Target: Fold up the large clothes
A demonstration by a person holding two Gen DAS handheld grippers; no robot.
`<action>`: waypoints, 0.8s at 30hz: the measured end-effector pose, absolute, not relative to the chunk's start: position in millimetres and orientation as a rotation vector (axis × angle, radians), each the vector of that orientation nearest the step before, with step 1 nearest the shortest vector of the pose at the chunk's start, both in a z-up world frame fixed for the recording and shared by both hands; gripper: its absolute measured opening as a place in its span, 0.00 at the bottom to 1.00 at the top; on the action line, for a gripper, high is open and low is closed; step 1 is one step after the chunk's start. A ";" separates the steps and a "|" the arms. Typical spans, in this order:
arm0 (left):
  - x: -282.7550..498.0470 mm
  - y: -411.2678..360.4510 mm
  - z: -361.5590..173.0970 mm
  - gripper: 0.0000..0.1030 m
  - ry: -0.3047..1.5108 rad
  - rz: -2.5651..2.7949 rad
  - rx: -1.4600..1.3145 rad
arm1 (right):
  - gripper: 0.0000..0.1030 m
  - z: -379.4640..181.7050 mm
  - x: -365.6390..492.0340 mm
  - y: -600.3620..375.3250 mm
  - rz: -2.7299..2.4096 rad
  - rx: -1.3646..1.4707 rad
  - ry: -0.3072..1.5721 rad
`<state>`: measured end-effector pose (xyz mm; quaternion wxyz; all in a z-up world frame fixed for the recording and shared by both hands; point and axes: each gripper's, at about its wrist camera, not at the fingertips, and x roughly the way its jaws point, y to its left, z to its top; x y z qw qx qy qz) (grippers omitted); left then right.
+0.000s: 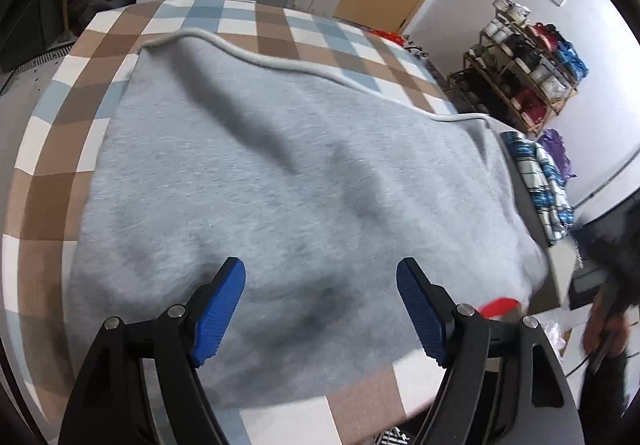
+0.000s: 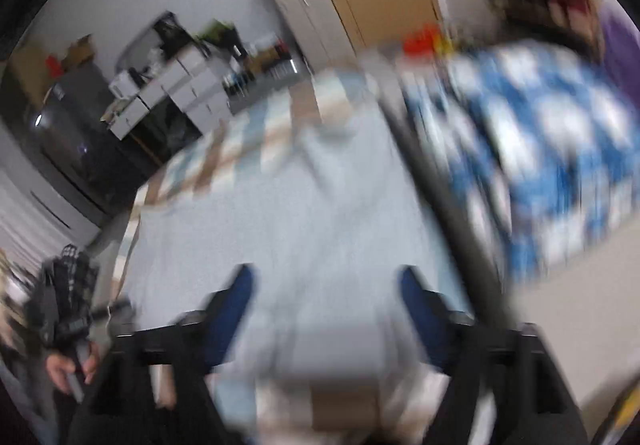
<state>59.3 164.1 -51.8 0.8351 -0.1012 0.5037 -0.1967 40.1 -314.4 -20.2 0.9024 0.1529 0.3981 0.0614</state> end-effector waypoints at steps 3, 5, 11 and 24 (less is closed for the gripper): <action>67.4 168.2 -64.4 0.72 1.123 -0.396 -0.227 | 0.93 -8.2 100.1 -294.7 0.161 0.191 0.809; 69.0 170.8 -65.5 0.72 1.124 -0.411 -0.240 | 0.93 -27.0 154.0 -285.5 0.117 0.131 0.907; 66.5 165.9 -62.4 0.73 1.118 -0.414 -0.194 | 0.54 -112.6 268.8 -257.4 0.028 0.013 1.229; 66.9 156.7 -64.3 0.73 1.104 -0.416 -0.111 | 0.52 -72.5 322.9 -263.3 -0.072 0.154 0.969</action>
